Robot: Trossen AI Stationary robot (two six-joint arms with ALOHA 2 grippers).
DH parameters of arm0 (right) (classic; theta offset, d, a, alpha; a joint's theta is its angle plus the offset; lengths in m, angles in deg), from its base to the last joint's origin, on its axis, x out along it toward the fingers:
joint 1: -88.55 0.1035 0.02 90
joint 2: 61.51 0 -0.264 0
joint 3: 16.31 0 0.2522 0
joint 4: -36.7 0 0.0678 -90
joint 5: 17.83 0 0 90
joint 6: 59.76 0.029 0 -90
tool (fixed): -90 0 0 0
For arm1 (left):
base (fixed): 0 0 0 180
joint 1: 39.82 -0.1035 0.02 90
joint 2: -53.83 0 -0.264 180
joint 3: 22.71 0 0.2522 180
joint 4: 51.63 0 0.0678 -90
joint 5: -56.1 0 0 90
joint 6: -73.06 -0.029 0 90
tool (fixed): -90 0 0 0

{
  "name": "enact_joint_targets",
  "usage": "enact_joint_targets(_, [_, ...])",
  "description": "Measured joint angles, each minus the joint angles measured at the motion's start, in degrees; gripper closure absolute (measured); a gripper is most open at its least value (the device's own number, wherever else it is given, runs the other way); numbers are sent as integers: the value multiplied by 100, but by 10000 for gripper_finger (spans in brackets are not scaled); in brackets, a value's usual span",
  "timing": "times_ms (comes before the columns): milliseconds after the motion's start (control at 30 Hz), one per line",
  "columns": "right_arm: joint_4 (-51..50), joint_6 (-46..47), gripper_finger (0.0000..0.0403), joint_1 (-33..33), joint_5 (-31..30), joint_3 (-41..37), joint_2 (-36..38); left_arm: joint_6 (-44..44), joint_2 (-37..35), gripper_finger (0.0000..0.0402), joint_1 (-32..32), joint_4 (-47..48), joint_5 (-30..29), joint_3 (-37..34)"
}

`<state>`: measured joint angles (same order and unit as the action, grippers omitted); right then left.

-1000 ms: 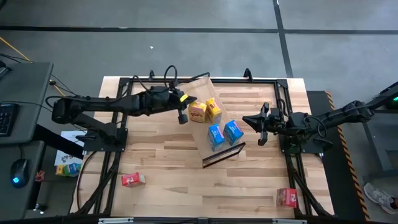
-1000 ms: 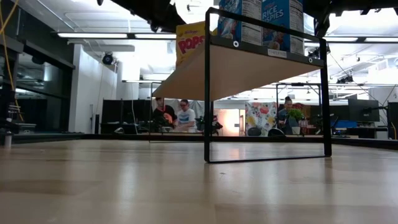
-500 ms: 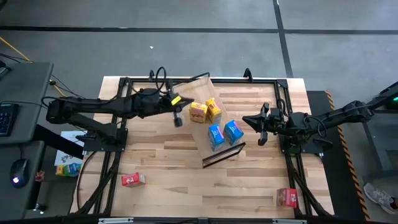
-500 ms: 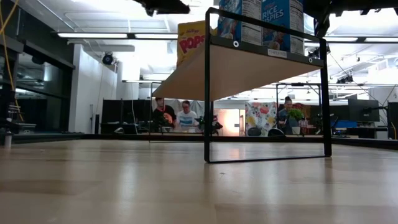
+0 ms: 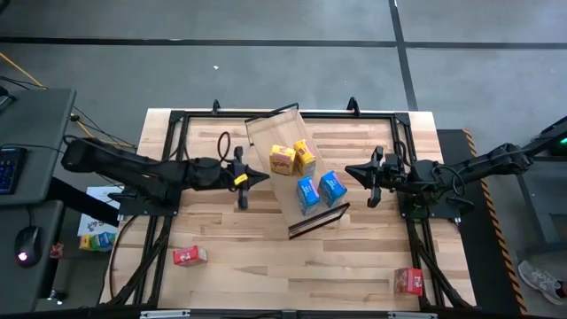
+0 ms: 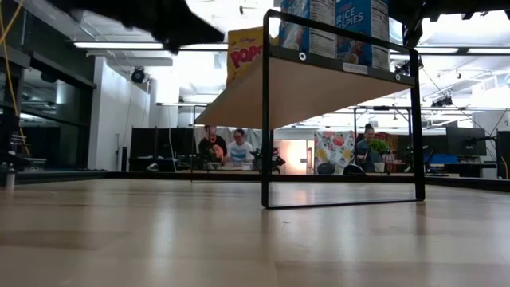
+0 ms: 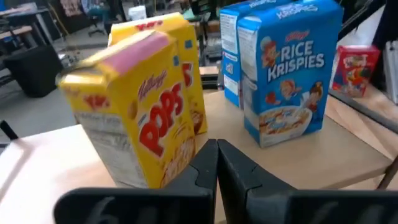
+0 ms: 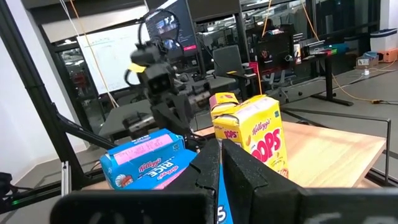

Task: Stack cereal on shelf
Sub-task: Put the yellow cereal box on the shelf aligned with the other yellow cereal box

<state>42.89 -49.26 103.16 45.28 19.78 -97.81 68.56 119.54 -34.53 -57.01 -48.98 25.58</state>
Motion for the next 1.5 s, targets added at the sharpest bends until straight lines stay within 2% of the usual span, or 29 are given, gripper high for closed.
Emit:
enact_joint_targets(100, [18, -1, 391, -1, 0, 0, -2, 165, 0, 401, -239, -716, 248, -404])
enact_joint_targets(200, [46, -28, 391, 0, -2, 0, -1, 311, 45, 401, -457, -1052, 317, -625])
enact_joint_targets(400, [42, -41, 391, 0, -207, 0, -2, 581, 460, 401, -607, -1594, 998, -724])
enact_joint_targets(533, [39, -10, 391, -1, -223, 0, -1, 573, 907, 401, -643, -1995, 850, -724])
enact_joint_targets(733, [-3, -1, 391, -2, -212, 0, 0, 254, 1167, 401, -654, -2225, 241, -724])
enact_joint_targets(1500, [-6, -1, 391, -2, -208, 0, -2, -107, 1153, 401, -1377, -2225, 244, -722])
